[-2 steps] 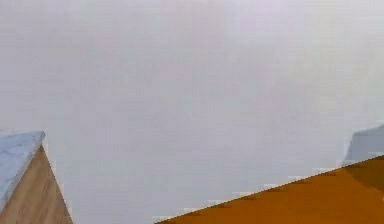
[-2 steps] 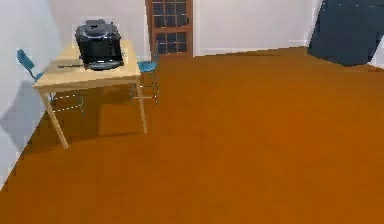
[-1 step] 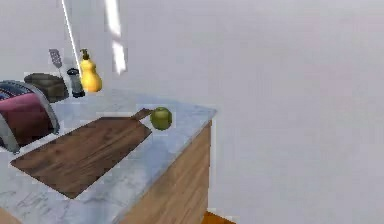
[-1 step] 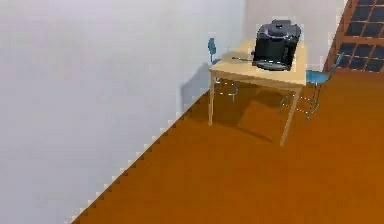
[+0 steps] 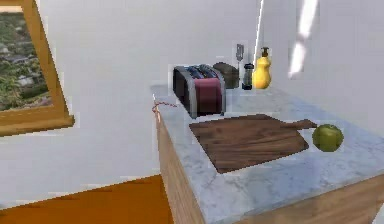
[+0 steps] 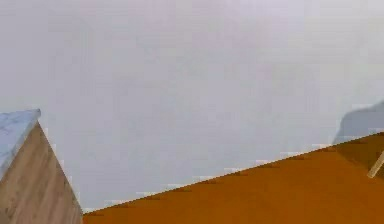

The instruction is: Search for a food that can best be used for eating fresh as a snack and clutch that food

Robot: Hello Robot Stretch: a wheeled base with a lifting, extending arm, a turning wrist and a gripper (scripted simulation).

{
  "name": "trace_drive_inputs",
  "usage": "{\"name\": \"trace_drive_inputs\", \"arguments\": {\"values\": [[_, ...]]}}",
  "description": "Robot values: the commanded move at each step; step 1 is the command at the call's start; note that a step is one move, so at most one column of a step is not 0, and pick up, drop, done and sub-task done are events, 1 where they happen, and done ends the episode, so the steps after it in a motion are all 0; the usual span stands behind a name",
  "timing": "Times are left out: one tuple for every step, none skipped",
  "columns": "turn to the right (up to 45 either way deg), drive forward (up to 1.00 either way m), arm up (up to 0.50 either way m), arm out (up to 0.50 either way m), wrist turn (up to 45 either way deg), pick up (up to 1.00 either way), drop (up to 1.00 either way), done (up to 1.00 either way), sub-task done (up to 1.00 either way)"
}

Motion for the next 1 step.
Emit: {"name": "trace_drive_inputs", "arguments": {"values": [[-45.0, 0.00, 0.00, 0.00, 0.0, 0.00, 0.00, 0.00, 0.00]]}}
